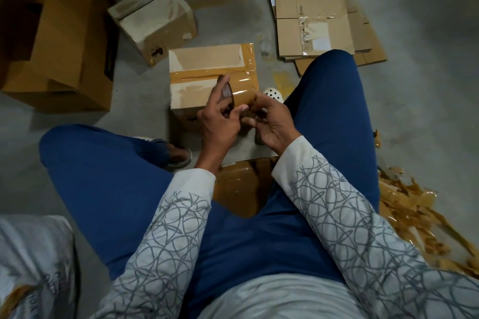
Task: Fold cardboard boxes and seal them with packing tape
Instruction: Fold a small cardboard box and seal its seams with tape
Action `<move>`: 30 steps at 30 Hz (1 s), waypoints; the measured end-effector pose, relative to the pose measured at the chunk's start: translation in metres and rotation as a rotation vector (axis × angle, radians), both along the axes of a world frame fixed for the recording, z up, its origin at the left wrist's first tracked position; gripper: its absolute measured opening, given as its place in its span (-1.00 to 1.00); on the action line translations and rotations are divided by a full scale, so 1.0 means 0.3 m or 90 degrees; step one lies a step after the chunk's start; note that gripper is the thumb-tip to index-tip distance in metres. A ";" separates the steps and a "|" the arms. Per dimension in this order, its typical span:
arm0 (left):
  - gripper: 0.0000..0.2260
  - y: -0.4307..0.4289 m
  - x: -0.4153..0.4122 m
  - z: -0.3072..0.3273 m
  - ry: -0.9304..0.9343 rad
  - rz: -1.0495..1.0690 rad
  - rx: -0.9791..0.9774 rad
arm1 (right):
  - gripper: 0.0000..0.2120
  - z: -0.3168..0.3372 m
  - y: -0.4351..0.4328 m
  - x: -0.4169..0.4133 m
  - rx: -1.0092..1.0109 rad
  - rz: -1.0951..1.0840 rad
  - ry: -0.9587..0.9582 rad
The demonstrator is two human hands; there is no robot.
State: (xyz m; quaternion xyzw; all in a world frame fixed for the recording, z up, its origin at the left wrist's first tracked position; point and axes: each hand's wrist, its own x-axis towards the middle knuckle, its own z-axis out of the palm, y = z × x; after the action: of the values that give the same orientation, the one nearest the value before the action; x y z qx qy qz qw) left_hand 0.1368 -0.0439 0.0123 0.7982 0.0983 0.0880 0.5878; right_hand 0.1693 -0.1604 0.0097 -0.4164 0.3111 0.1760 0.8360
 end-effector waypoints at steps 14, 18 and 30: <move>-0.32 0.000 0.009 -0.014 0.013 0.019 -0.024 | -0.93 0.010 0.023 -0.003 0.034 -0.026 -0.018; -0.30 -0.009 0.000 -0.017 0.008 0.012 -0.014 | -0.93 0.007 0.016 -0.004 0.089 -0.044 0.009; -0.33 -0.003 0.009 -0.017 -0.006 0.026 -0.014 | -0.93 0.003 0.023 -0.004 0.074 0.034 -0.082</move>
State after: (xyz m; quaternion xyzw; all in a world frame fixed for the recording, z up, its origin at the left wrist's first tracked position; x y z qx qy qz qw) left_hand 0.1395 -0.0447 0.0071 0.7890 0.1123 0.1027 0.5952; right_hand 0.1683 -0.1534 0.0106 -0.3858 0.2349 0.1892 0.8719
